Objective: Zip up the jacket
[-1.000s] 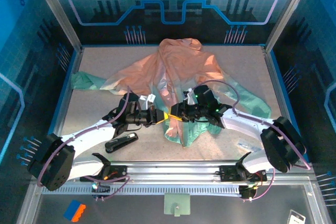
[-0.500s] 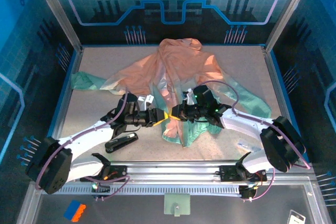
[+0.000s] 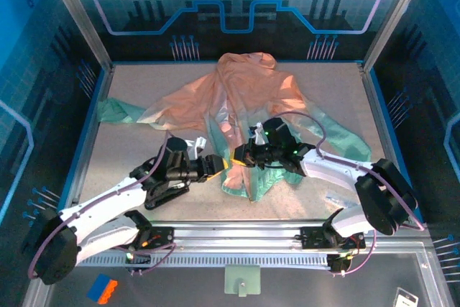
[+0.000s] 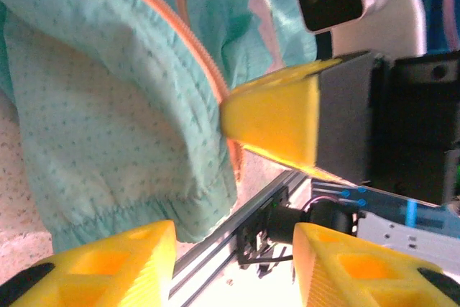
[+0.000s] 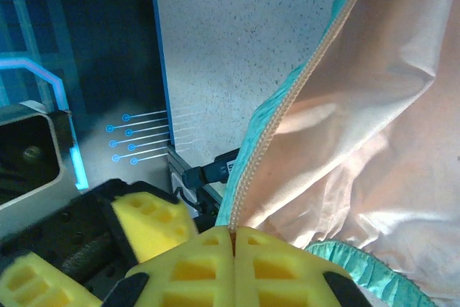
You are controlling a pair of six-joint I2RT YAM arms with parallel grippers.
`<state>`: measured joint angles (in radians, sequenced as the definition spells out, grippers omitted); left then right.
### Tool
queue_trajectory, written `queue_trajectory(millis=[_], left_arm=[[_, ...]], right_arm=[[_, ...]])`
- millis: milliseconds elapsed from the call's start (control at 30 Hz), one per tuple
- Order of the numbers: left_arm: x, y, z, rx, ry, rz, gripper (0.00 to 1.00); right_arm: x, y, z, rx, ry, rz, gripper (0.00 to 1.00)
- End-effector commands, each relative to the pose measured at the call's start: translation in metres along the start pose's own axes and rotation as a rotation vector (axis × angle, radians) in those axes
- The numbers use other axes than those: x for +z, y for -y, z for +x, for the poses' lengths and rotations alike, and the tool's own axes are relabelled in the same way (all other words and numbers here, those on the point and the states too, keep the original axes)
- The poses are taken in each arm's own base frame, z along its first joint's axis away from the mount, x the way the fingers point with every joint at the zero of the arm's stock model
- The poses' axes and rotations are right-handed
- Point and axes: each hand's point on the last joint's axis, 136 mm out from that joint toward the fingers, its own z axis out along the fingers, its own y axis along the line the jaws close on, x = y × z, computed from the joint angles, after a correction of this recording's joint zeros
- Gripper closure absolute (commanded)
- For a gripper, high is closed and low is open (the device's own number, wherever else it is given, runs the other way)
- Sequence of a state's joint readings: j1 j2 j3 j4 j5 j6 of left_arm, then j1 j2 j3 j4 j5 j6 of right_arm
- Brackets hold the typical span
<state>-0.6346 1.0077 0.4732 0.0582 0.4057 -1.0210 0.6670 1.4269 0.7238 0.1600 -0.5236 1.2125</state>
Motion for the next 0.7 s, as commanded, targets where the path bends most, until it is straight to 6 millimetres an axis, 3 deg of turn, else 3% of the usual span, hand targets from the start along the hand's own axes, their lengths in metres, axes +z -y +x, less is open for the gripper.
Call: queue_trajectory(millis=[0, 300, 567, 667], left_arm=[[0.010, -0.003, -0.003, -0.039, 0.024, -0.003, 0.52], [0.018, 0.008, -0.009, -0.044, 0.039, 0.060, 0.55], [0.020, 0.007, -0.012, -0.052, 0.057, 0.065, 0.76], [0.019, 0.004, -0.012, -0.054, 0.059, 0.059, 0.79]], right_arm=[[0.004, -0.013, -0.002, -0.012, 0.006, -0.029, 1.00], [0.003, -0.011, 0.000, -0.006, 0.004, -0.028, 1.00], [0.004, -0.007, 0.001, 0.000, 0.002, -0.028, 1.00], [0.003, -0.006, 0.002, 0.001, 0.002, -0.027, 1.00]])
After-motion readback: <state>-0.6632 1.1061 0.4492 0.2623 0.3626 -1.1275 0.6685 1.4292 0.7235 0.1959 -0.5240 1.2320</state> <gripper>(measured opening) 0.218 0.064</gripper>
